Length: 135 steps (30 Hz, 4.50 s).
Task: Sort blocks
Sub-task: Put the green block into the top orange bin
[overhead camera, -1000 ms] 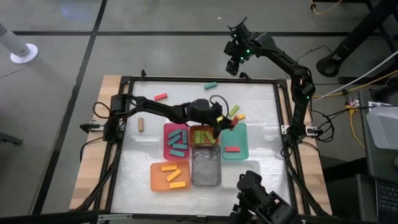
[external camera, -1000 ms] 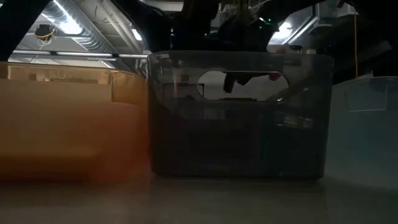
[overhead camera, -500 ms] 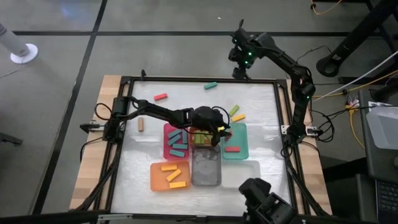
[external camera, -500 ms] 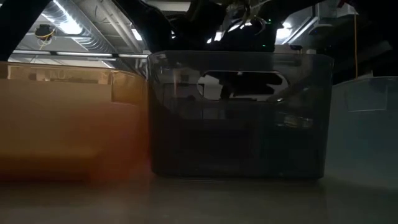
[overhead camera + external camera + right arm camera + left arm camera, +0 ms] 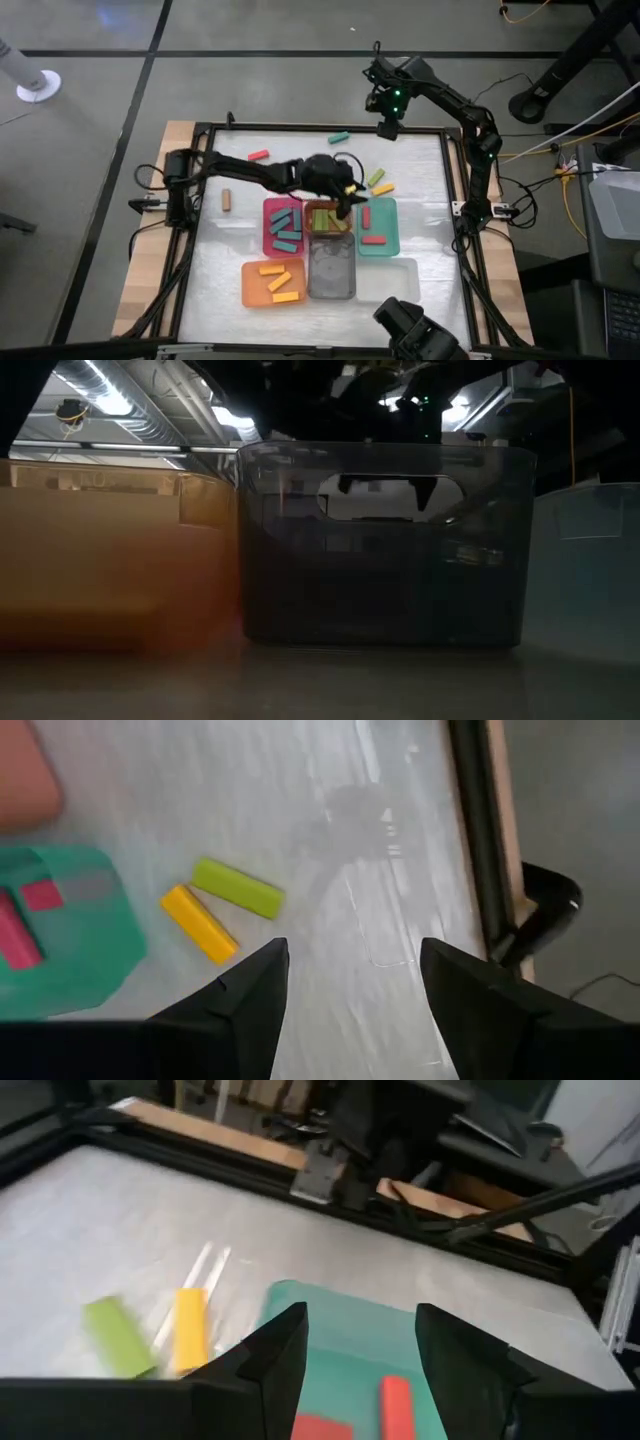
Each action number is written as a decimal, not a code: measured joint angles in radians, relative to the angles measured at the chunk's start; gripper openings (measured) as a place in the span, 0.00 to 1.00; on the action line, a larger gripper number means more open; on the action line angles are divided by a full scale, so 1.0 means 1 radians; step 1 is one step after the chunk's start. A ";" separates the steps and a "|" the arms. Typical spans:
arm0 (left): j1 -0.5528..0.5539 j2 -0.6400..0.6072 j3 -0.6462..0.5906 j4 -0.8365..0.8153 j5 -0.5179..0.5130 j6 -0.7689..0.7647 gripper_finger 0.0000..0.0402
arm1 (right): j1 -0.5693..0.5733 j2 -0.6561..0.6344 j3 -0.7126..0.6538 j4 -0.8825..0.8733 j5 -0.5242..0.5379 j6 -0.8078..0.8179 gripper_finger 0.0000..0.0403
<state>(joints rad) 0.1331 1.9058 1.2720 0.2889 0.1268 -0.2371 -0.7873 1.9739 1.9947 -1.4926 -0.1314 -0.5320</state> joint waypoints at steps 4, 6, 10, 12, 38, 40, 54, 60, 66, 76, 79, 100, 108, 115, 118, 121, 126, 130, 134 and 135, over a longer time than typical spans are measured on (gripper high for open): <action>0.055 -0.098 0.000 -0.165 -0.001 0.008 0.41 | 0.035 0.000 -0.055 0.010 -0.009 -0.001 0.56; 0.084 -0.145 0.000 -0.249 -0.001 0.009 0.41 | 0.055 0.000 -0.105 0.031 -0.010 -0.001 0.56; 0.143 -0.221 0.000 -0.383 -0.002 0.008 0.40 | 0.097 0.001 -0.214 0.098 -0.010 -0.049 0.56; 0.171 -0.245 0.000 -0.433 -0.002 0.009 0.39 | 0.118 0.000 -0.262 0.152 -0.009 -0.088 0.56; 0.260 -0.264 -0.004 -0.546 -0.002 0.028 0.39 | 0.245 0.000 -0.644 0.510 0.224 -0.285 0.56; 0.261 -0.264 -0.004 -0.548 -0.002 0.028 0.39 | 0.245 0.000 -0.659 0.530 0.219 -0.285 0.56; 0.263 -0.264 -0.004 -0.549 -0.002 0.028 0.39 | 0.254 -0.007 -0.711 0.573 0.187 -0.256 0.44; 0.263 -0.264 -0.004 -0.558 -0.002 0.028 0.39 | 0.284 -0.005 -0.712 0.568 0.243 -0.257 0.39; 0.263 -0.263 -0.005 -0.577 -0.002 0.028 0.39 | 0.305 -0.004 -0.713 0.570 0.279 -0.259 0.39; 0.263 -0.263 -0.005 -0.599 -0.002 0.028 0.39 | 0.333 -0.001 -0.714 0.572 0.363 -0.289 0.39; 0.263 -0.263 -0.005 -0.598 -0.002 0.028 0.39 | 0.345 0.000 -0.714 0.572 0.368 -0.290 0.39; 0.262 -0.263 -0.005 -0.597 -0.002 0.027 0.39 | 0.380 -0.002 -0.713 0.601 0.267 -0.427 0.39; 0.264 -0.263 -0.005 -0.596 -0.002 0.006 0.39 | 0.380 -0.003 -0.712 0.601 0.240 -0.443 0.29; 0.292 -0.263 -0.005 -0.596 -0.002 -0.057 0.39 | 0.383 0.000 -0.697 0.579 0.277 -0.410 0.24; 0.306 -0.264 -0.005 -0.608 -0.001 -0.084 0.39 | 0.383 0.006 -0.655 0.516 0.265 -0.366 0.25; 0.327 -0.269 -0.005 -0.639 0.000 -0.092 0.39 | 0.385 0.005 -0.589 0.467 0.251 -0.316 0.27; 0.377 -0.293 -0.005 -0.730 0.000 -0.092 0.39 | 0.392 0.005 -0.474 0.419 0.245 -0.269 0.25; 0.429 -0.312 -0.005 -0.824 -0.001 -0.074 0.39 | 0.422 0.002 -0.382 0.382 0.188 -0.229 0.26; 0.492 -0.316 -0.005 -0.913 -0.005 -0.001 0.39 | 0.477 0.002 -0.316 0.377 0.089 -0.181 0.27; 0.508 -0.316 -0.005 -0.939 -0.007 0.025 0.39 | 0.492 0.002 -0.305 0.378 0.068 -0.174 0.27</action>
<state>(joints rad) 0.6412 1.5900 1.2667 -0.6498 0.1201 -0.2125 -0.2949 1.9755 1.6901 -1.1148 -0.0630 -0.7061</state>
